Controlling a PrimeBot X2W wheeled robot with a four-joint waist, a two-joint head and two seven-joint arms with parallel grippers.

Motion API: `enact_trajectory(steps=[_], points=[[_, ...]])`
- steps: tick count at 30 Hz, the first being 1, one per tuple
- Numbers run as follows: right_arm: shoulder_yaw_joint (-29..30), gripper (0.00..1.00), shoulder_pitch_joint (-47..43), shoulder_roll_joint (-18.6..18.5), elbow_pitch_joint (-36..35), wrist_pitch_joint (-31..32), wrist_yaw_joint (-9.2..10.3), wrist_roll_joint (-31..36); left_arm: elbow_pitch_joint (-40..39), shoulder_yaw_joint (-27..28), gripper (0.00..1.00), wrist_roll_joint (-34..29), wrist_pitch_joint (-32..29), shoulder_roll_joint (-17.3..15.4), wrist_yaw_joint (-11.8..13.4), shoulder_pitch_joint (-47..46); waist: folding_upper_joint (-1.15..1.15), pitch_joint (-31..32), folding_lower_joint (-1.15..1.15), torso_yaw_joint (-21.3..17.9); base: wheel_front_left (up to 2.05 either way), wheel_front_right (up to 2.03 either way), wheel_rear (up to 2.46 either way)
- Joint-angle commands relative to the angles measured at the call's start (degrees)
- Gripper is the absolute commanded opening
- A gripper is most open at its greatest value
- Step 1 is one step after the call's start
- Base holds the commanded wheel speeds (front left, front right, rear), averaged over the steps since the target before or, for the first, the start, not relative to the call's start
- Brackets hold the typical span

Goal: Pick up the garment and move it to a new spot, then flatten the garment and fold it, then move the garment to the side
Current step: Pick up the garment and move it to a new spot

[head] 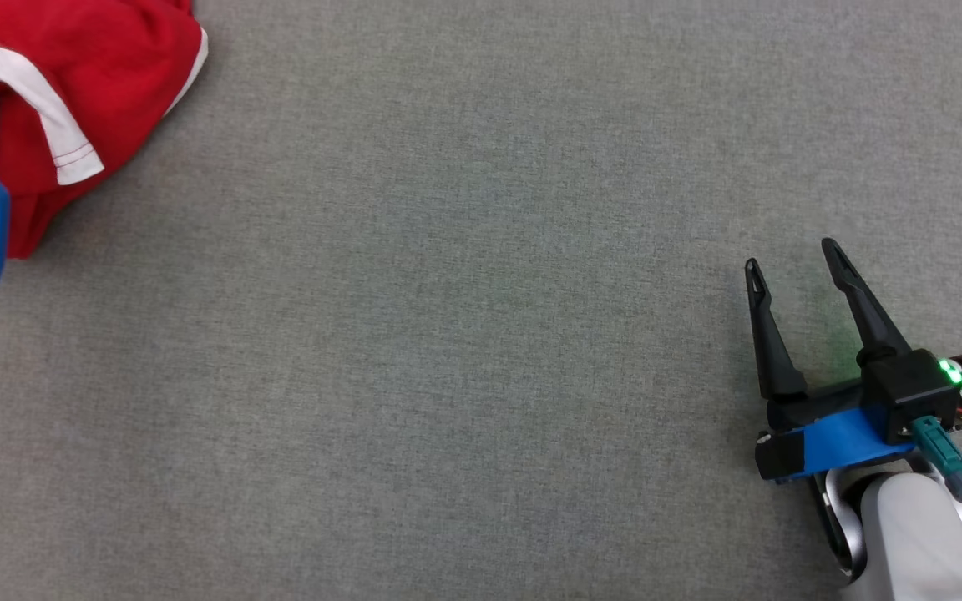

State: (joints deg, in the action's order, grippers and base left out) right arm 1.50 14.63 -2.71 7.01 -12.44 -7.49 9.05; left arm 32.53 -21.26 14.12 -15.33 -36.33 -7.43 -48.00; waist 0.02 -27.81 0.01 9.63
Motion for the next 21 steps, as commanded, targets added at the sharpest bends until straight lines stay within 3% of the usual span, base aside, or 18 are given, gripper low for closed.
enact_trajectory(steps=[1, 13, 14, 15, 17, 21], points=[[0.0, 1.0, 0.9, -0.3, -0.3, 0.1, -0.01, 0.3, 0.3, -0.3, 1.0, 0.0, -0.1, -0.4, 0.0, -1.0, -0.02, -0.2, -0.01, -0.1, 0.0, 0.0, 0.0], [-1.0, 1.0, 1.5, -0.4, -0.4, -0.4, -0.01, -0.9, 7.1, -2.2, 1.0, -1.8, 0.6, 0.1, 1.5, -5.3, -0.02, -3.4, -0.01, -3.3, 0.0, 0.0, 0.0], [-1.1, 1.0, 1.6, -0.4, -0.4, -0.5, -0.01, -1.0, 7.8, -2.2, 0.78, -1.5, 0.5, 0.2, 1.5, -5.4, -0.02, -3.5, -0.01, -3.5, 0.0, 0.0, 0.0], [-1.1, 1.0, 1.6, -0.3, -0.4, -0.6, -0.01, -1.1, 8.4, -2.1, 0.48, -1.2, 0.5, 0.5, 1.5, -5.6, -0.02, -3.7, -0.01, -3.7, 0.0, 0.0, 0.0], [-0.9, 1.0, 1.6, -0.4, -0.1, -0.8, -0.01, -1.2, 9.3, -2.0, 0.0, -1.2, 0.9, 0.8, 2.1, -6.1, -0.02, -3.8, -0.01, -4.0, 0.0, 0.0, 0.0], [-0.6, 1.0, 1.7, -0.4, 0.4, -0.9, -0.01, -1.4, 10.4, -2.2, 0.0, -0.9, 2.2, 1.3, 2.3, -6.8, -0.02, -3.7, -0.01, -4.3, 0.0, 0.0, 0.0]])
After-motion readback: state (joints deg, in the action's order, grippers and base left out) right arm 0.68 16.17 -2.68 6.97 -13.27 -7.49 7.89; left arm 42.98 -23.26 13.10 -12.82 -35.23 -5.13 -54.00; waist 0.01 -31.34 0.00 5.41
